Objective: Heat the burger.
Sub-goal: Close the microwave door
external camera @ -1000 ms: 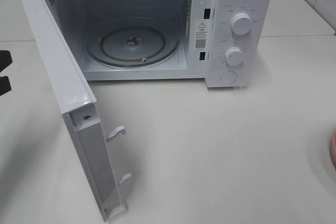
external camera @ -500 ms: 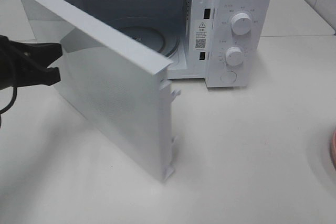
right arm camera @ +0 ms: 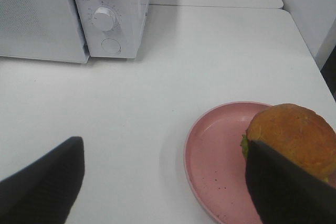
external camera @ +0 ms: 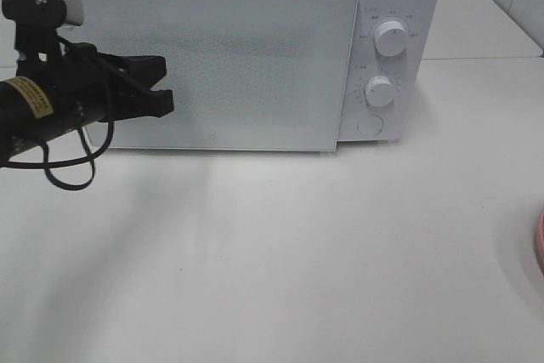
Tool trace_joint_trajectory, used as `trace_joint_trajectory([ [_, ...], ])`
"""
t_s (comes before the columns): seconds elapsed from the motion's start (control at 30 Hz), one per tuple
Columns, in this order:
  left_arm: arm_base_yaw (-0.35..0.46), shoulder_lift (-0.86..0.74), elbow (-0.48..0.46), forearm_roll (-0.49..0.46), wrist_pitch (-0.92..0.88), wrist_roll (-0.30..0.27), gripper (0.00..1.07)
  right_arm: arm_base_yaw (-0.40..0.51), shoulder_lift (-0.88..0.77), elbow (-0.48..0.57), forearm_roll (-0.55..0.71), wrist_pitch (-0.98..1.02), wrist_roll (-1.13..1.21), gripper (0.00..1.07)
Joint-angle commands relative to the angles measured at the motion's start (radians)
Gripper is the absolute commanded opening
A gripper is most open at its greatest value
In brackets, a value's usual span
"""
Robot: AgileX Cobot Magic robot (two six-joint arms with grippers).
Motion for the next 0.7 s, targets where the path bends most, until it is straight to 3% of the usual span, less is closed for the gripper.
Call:
trace_joint_trajectory([
  [0.03,-0.07,0.041,-0.061,-0.121,0.005,0.053,0.0,-0.005,-0.035,0.002,0.002,-0.012,-0.012,0.76],
  [0.2,-0.13,0.089,-0.124,-0.231,0.007,0.119,0.0,-0.005,-0.035,0.002,0.002,-0.012,-0.012,0.76],
  [0.37,-0.152,0.133,-0.18,-0.282,0.016,0.121,0.0,-0.005,-0.035,0.002,0.002,-0.012,-0.012,0.76],
  [0.7,-0.182,0.196,-0.346,-0.317,0.12,0.178,0.0,-0.005,-0.035,0.002,0.002,-0.012,-0.012,0.76],
])
